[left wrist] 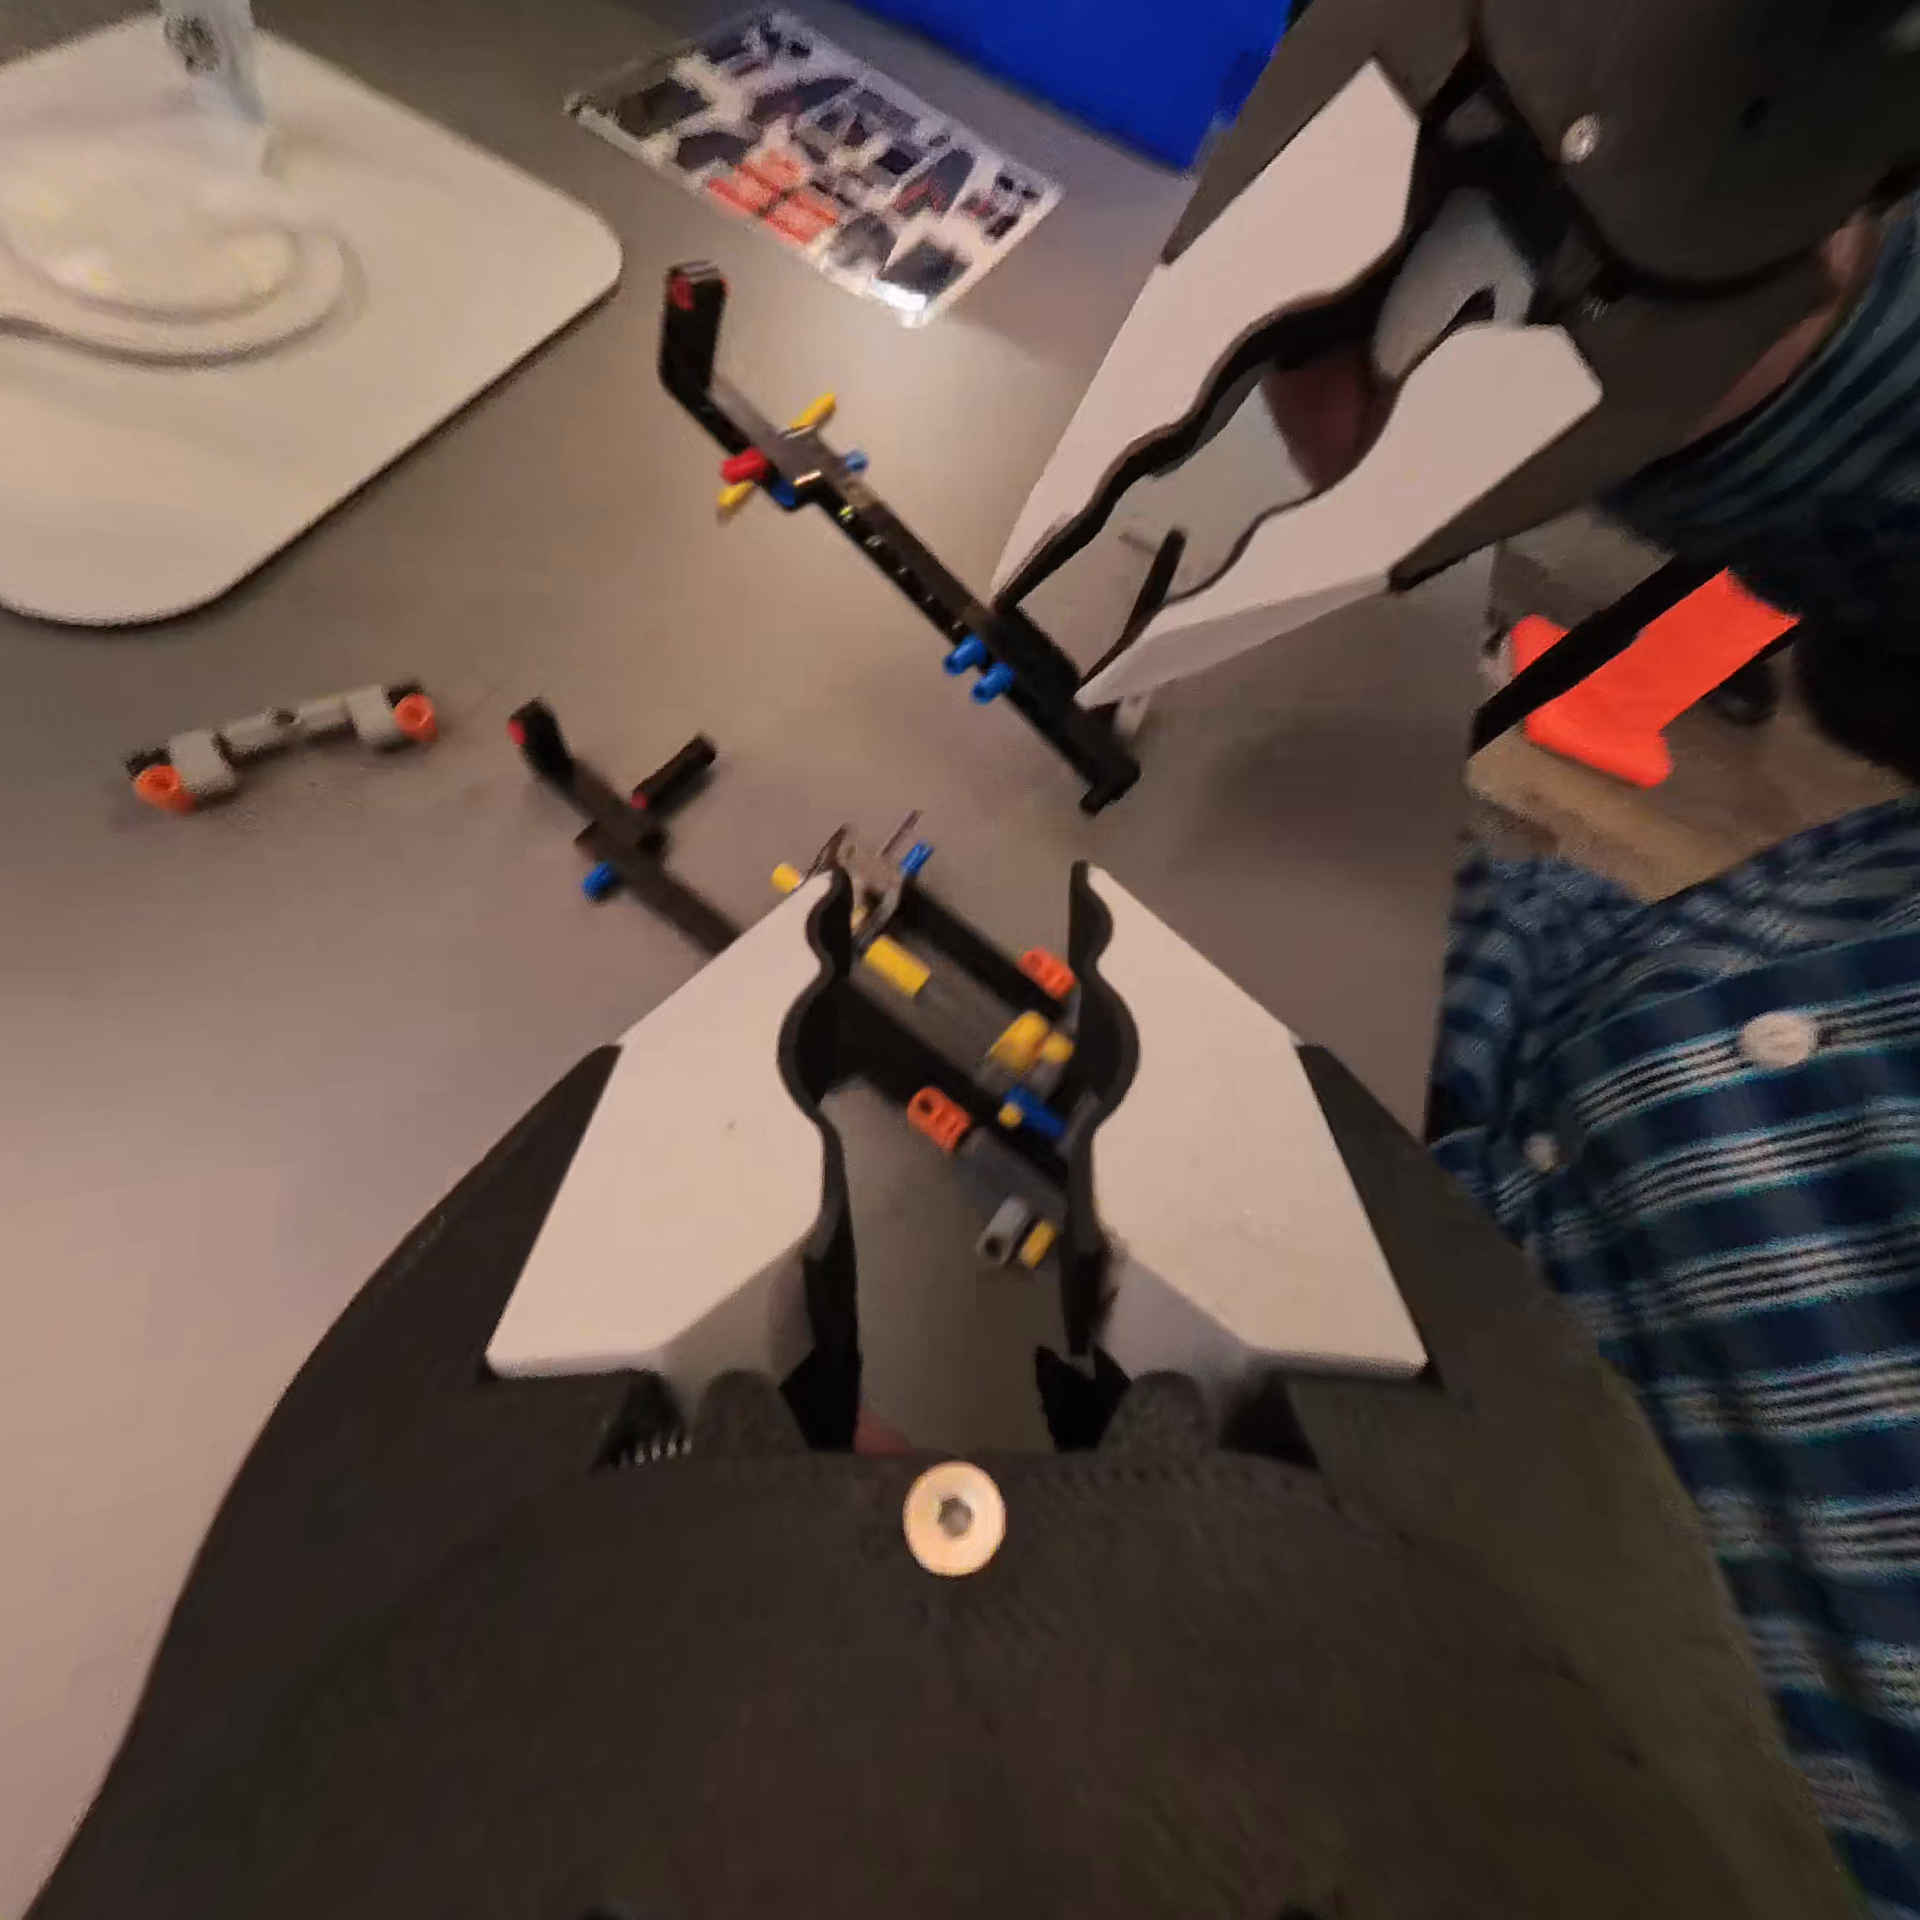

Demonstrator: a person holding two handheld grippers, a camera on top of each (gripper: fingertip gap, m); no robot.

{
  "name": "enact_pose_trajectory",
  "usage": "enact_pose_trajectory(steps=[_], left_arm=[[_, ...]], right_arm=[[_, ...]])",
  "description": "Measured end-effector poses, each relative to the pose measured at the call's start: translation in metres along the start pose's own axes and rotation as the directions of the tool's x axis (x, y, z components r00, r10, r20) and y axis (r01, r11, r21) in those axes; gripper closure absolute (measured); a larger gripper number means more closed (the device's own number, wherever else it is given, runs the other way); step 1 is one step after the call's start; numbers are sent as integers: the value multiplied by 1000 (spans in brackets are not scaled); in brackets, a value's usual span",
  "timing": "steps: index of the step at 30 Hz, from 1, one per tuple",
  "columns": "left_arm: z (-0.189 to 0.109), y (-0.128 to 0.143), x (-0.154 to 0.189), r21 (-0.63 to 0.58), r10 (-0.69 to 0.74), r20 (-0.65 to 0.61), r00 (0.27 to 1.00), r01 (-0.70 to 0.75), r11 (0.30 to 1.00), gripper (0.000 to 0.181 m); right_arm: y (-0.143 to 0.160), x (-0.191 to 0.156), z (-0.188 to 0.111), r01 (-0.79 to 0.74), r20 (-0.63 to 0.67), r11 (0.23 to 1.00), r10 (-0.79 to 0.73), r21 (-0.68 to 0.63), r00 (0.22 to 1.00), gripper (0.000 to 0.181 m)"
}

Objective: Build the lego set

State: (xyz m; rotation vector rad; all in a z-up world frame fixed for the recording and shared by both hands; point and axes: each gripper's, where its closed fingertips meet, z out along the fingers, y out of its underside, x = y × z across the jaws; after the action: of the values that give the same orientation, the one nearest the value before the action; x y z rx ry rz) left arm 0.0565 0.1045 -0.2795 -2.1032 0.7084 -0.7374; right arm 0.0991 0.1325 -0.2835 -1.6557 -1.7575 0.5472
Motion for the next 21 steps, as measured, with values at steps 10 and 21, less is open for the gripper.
enact_pose_trajectory(steps=[10, 21], left_arm=[[0, -46, 45, 163, -203, -287, 936, 257, 952, 169], [-21, -66, 47, 307, -180, -415, 892, 323, 895, 176]], right_arm=[[-56, -6, -30, 160, -117, 962, -137, 222, 984, 161], [-84, -5, -57, -259, 219, 861, 177, 437, 959, 156]])
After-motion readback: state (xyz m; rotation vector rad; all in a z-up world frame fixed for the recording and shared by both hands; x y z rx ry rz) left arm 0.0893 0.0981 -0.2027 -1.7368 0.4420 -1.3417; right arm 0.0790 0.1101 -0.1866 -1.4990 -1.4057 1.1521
